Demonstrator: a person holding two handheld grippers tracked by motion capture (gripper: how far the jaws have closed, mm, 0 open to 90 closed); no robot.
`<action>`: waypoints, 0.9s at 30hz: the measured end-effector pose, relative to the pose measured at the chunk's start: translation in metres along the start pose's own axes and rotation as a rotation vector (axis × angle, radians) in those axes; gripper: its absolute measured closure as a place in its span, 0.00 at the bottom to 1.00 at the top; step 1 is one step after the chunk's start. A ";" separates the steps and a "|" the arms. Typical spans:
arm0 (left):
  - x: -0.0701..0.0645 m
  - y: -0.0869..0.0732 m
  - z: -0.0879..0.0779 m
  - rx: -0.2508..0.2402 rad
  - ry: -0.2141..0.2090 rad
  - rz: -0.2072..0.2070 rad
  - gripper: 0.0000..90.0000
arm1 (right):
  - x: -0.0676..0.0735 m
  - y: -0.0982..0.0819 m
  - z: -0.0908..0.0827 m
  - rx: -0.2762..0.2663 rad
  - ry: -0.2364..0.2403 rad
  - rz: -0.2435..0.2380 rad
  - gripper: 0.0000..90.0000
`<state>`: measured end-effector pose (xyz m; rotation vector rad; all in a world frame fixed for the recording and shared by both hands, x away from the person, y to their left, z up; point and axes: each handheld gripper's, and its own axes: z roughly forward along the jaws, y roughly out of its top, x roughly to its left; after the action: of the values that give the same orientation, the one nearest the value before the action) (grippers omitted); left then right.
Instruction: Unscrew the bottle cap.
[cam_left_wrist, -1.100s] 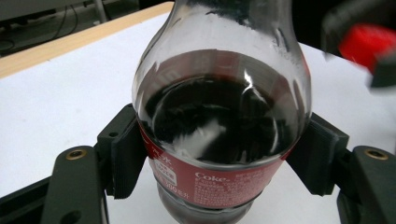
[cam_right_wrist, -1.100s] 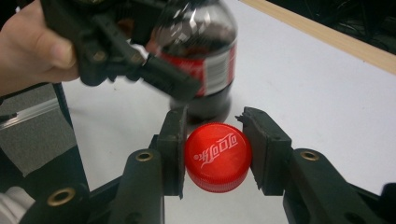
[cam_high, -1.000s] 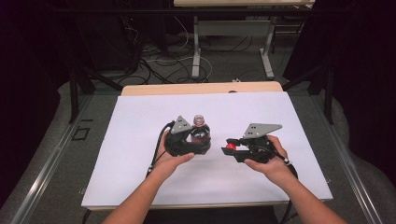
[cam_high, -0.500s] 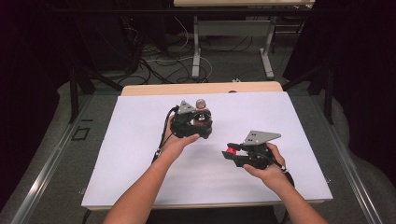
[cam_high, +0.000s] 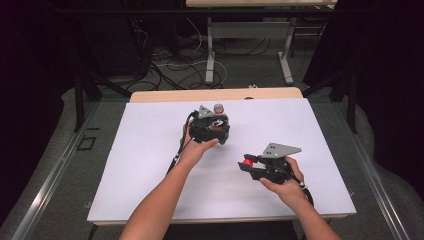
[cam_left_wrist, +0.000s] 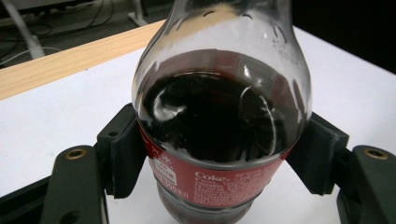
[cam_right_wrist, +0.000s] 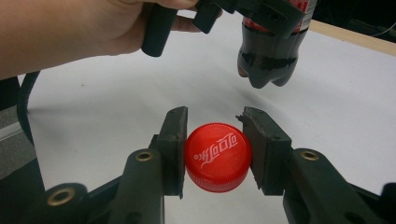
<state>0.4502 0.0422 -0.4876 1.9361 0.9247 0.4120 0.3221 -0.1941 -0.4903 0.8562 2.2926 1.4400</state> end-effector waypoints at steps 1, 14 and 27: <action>0.001 -0.001 0.002 0.007 0.005 -0.013 0.33 | 0.000 0.000 0.000 0.004 -0.003 0.000 0.68; 0.006 -0.019 0.022 0.040 0.025 -0.030 0.33 | 0.000 -0.003 0.000 -0.013 0.012 0.012 0.68; 0.005 -0.029 0.023 0.005 0.024 -0.022 0.32 | 0.000 -0.004 0.002 -0.012 0.015 0.012 0.68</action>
<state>0.4549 0.0411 -0.5249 1.9276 0.9630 0.4210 0.3216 -0.1938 -0.4951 0.8602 2.2904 1.4689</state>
